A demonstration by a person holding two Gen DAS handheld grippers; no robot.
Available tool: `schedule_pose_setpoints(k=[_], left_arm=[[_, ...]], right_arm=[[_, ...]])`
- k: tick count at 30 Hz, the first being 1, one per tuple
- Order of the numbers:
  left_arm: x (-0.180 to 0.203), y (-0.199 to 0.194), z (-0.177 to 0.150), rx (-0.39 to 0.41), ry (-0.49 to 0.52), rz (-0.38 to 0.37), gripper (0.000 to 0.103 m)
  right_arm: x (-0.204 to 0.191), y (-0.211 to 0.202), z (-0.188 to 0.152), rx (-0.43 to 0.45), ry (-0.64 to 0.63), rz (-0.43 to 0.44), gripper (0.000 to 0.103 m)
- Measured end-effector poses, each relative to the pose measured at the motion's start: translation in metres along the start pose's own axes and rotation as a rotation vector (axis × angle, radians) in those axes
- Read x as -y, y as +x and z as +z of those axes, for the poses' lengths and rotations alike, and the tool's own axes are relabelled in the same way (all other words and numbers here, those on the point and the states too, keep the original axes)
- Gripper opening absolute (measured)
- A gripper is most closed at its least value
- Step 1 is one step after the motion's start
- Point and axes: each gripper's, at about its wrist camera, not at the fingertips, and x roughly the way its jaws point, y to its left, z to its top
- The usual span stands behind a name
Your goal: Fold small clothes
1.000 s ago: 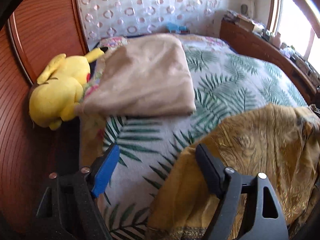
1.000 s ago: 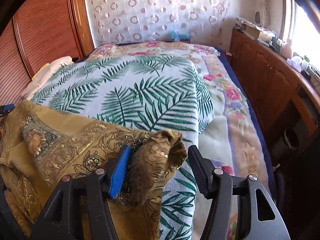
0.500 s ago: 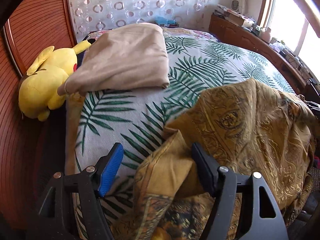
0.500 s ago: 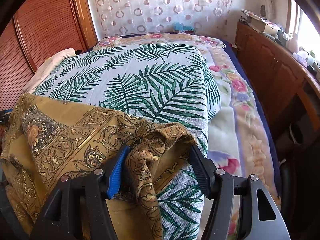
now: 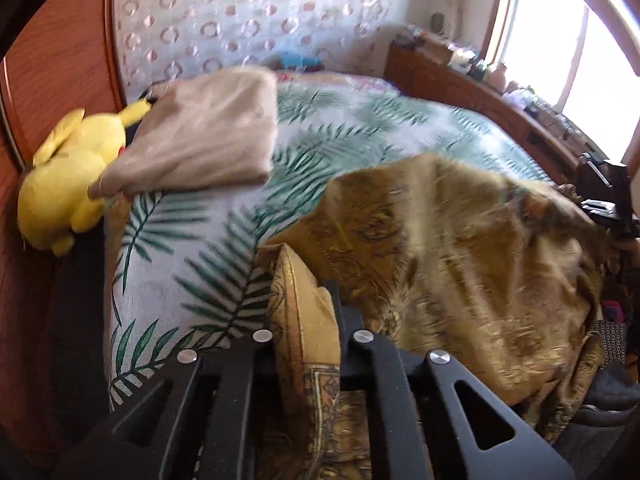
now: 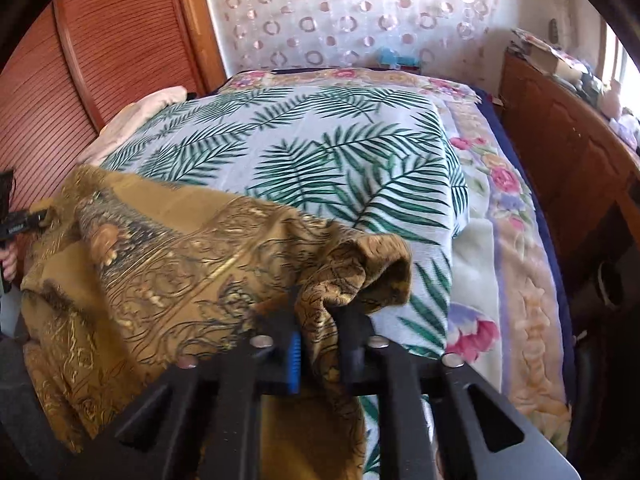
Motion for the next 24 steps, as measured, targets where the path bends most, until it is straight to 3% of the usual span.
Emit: schedule_pose_setpoints(k=[5,14,20,24], left_arm=[[0.014,-0.049,0.015,0.155,0.0,-0.002,0.006],[0.034,-0.167,0.075,0.476,0.037,-0.035,0.006],[0.034,-0.235,0.11,0.624,0.068,-0.015,0.006],[0.029,-0.267,0.14,0.693,0.1,0.016,0.006]], right_arm=[[-0.015,-0.037,-0.002,0.114,-0.033,-0.018,0.005],[-0.049,-0.17,0.038,0.411,-0.13,-0.064,0.004],[-0.068,-0.267,0.071,0.578,-0.205,-0.081,0.004],[-0.079,-0.314,0.102,0.633,-0.288,-0.14,0.004]])
